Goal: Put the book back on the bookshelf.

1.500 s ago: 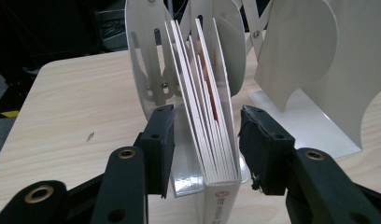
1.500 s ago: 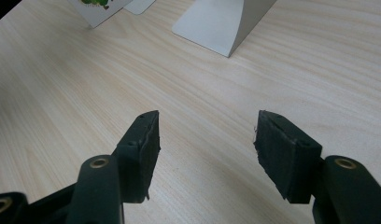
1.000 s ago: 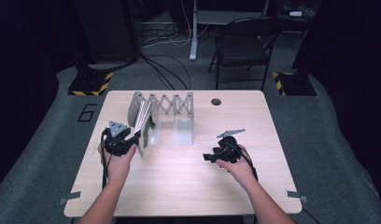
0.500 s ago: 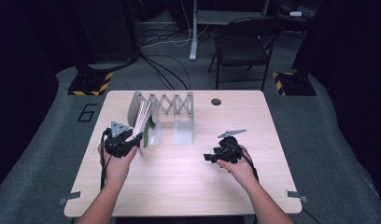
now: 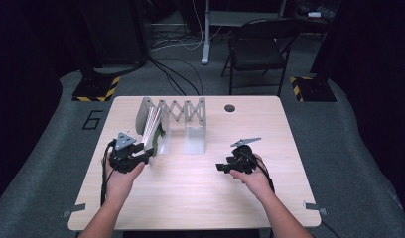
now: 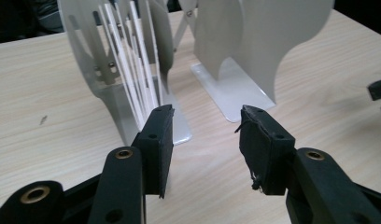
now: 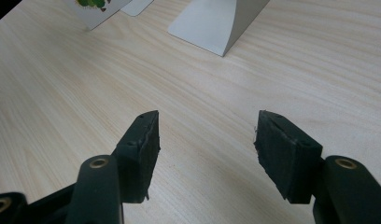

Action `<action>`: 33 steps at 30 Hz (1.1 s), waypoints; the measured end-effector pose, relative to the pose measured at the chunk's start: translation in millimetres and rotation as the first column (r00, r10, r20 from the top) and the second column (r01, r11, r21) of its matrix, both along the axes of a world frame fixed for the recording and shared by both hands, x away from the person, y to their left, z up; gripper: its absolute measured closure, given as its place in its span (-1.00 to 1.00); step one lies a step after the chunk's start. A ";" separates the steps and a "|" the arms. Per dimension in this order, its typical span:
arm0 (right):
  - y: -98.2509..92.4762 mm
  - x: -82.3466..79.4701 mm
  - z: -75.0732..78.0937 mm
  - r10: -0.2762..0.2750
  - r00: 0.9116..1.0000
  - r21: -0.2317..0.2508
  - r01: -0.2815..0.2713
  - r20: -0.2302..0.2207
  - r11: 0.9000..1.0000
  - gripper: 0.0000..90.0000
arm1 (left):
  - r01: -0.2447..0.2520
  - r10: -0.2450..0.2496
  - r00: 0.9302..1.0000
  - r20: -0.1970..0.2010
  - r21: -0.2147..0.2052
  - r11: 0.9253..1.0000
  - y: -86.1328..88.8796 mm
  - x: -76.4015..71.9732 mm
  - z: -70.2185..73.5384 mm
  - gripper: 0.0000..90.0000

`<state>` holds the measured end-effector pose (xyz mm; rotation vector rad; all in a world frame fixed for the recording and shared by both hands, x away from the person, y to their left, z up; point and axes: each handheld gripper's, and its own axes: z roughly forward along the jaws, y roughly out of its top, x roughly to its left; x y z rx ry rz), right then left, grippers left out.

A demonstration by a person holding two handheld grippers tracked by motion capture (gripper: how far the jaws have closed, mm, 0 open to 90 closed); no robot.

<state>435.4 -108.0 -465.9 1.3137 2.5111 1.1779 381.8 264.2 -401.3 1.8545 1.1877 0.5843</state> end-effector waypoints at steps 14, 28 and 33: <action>-0.4 -0.7 1.4 0.006 1.000 -0.004 -0.006 0.012 1.000 -0.12 | 0.123 -0.123 0.992 -0.001 -0.007 0.992 -5.4 -22.7 -12.4 0.04; -0.3 -1.1 1.8 0.003 1.000 -0.007 -0.003 0.015 1.000 -0.12 | 0.190 -0.189 0.981 -0.043 0.010 0.982 -14.0 -31.1 -49.6 -0.01; -0.1 -1.1 1.2 0.005 1.000 -0.014 -0.004 0.018 1.000 -0.13 | 0.210 -0.209 0.977 -0.047 0.031 0.977 -14.9 -31.7 -60.5 -0.01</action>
